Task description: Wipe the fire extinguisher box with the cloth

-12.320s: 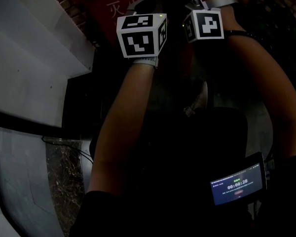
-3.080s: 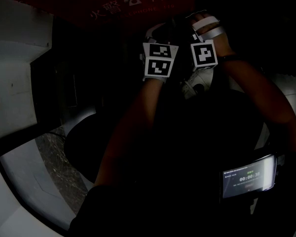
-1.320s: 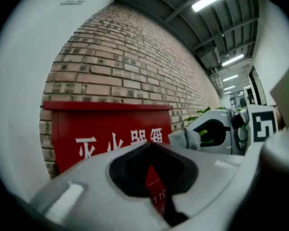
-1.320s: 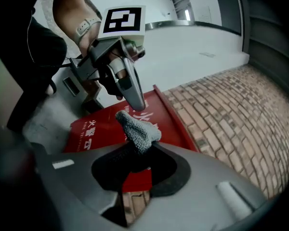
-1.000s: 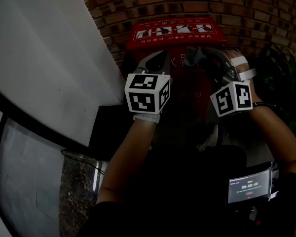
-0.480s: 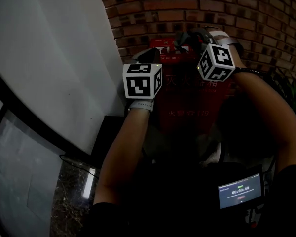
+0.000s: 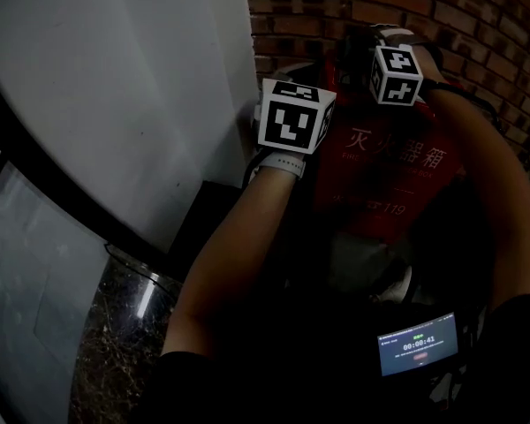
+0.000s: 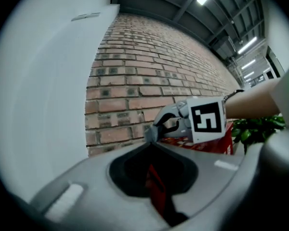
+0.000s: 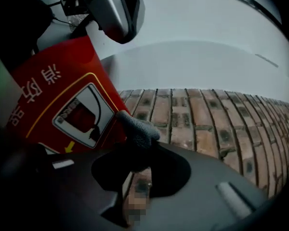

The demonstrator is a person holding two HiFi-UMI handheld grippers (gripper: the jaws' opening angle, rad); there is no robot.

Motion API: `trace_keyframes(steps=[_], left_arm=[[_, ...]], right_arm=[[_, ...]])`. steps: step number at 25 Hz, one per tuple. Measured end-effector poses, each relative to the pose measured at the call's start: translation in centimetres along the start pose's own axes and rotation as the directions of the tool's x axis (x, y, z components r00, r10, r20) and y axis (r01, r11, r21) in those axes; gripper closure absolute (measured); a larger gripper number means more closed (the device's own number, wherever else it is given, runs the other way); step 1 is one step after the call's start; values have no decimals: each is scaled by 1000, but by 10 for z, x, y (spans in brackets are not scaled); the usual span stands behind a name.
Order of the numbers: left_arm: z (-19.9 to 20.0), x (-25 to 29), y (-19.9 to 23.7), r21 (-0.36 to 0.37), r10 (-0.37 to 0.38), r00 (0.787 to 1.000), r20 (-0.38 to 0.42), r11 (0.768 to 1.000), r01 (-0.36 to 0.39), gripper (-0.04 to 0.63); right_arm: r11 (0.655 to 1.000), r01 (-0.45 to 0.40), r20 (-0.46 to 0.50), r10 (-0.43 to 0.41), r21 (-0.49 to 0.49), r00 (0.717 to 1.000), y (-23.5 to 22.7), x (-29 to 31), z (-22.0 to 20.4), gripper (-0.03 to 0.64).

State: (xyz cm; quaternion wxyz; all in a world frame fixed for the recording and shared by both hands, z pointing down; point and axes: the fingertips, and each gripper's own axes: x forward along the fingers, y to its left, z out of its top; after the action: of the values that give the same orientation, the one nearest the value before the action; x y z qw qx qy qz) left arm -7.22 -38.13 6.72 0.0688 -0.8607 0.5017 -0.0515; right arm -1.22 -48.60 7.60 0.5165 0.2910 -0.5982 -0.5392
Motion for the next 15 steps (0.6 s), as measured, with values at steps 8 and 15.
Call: trace_keyframes(steps=[8, 15], left_arm=[[-17, 11, 4, 0, -19, 1000, -6, 1000, 19, 592], [-22, 8, 2, 19, -9, 1000, -9, 1000, 10, 592]], right_arm=[[996, -64, -15, 65, 58, 998, 7, 33, -8, 541], [987, -134, -10, 135, 86, 991, 15, 35, -6, 548]])
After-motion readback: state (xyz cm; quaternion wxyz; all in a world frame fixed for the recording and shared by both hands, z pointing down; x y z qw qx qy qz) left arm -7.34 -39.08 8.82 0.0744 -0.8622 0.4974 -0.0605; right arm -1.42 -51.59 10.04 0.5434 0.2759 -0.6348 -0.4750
